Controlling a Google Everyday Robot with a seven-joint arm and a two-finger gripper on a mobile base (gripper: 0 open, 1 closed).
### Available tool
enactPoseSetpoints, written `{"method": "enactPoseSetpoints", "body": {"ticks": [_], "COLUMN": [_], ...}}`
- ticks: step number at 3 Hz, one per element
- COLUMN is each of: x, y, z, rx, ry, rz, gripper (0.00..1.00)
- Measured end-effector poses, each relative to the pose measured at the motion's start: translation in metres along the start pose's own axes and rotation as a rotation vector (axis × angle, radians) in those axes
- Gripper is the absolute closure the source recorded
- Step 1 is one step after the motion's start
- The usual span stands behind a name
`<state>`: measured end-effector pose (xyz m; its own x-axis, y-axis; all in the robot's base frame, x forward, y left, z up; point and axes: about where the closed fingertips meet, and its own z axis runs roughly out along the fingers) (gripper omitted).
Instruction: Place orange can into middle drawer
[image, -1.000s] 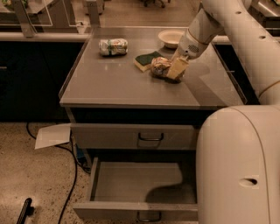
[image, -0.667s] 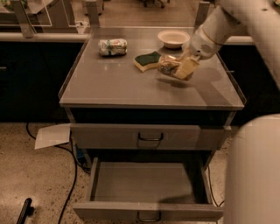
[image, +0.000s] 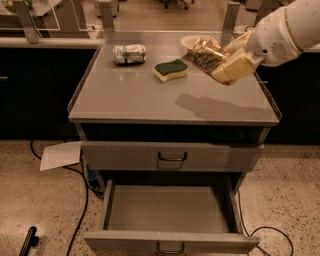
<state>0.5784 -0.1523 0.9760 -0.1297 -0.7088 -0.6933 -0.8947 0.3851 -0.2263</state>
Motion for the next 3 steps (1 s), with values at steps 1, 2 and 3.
{"method": "enactPoseSetpoints", "body": {"ticks": [1,2,3], "x": [-0.039,-0.021,-0.02], "y": [0.054,0.072,0.072], "z": [-0.017,-0.017,-0.017], "rx": [0.035,0.025,0.024], "ry": [-0.175,-0.21,-0.209], "rz": [0.006,0.089,0.089], "gripper": [1.0,1.0,1.0]}}
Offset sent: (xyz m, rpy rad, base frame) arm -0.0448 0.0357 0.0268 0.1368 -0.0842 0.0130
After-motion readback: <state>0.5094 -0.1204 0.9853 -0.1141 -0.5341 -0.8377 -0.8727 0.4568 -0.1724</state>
